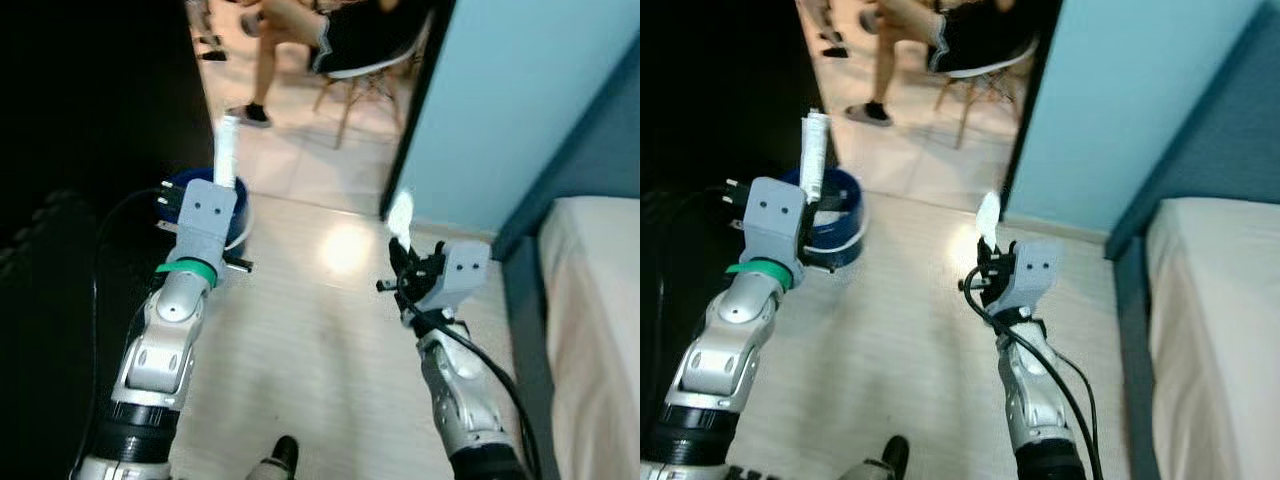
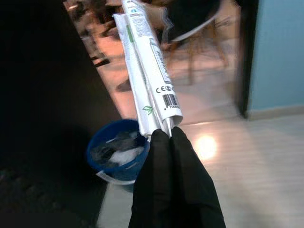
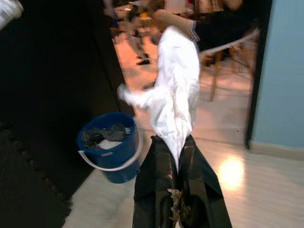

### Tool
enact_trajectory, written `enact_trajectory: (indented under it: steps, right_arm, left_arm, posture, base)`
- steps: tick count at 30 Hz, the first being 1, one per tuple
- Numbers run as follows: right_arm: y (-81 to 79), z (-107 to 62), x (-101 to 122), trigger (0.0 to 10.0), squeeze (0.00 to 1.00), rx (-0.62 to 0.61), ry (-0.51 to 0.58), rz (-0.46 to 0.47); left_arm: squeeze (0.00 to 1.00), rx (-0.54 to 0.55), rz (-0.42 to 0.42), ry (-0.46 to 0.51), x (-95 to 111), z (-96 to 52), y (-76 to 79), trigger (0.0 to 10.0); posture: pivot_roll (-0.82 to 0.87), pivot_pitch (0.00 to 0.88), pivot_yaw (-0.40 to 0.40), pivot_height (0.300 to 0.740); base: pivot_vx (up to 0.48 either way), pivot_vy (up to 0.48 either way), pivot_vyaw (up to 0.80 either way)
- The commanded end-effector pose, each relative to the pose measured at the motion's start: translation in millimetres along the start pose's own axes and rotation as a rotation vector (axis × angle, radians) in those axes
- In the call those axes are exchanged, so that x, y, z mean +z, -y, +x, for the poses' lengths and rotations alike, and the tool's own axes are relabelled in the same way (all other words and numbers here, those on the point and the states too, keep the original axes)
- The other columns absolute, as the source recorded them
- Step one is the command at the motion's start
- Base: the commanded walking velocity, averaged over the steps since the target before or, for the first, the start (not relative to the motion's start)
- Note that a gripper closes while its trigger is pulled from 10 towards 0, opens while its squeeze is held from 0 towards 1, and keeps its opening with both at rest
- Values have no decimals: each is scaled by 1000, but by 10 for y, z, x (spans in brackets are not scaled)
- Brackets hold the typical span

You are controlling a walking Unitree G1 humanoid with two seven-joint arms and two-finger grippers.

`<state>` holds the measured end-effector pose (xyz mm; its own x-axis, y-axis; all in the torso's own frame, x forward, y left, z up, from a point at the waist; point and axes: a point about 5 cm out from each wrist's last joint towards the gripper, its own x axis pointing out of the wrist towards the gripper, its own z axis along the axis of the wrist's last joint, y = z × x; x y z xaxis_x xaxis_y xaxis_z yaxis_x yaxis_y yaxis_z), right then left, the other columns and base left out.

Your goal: Clean up the room

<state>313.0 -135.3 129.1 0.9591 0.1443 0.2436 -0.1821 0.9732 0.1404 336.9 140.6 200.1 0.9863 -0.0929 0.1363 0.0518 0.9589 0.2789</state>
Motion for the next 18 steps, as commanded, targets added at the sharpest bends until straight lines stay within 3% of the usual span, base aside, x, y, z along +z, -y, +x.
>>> enact_trajectory:
  steps: [1,5,7,18]
  right_arm:
    - [0,-29,-17,10000,0,-9,2,-6]
    - [6,-29,-11,10000,0,-15,6,-9]
    - [-16,-10,13,10000,0,1,17,-44]
    - [-36,94,139,10000,0,19,56,-44]
  left_arm:
    - [0,0,3,-16,-58,-4,-25,10000]
    - [0,-2,4,-14,-59,1,-13,10000]
    - [0,-4,4,-15,-78,1,5,10000]
    - [0,21,-19,-26,-141,-5,54,10000]
  posture:
    - [105,108,72,740]
    - [105,110,73,740]
    - [103,113,71,740]
    - [102,123,22,740]
  base:
    - [0,0,619]
    - [0,0,619]
    - [413,0,591]
    - [431,0,0]
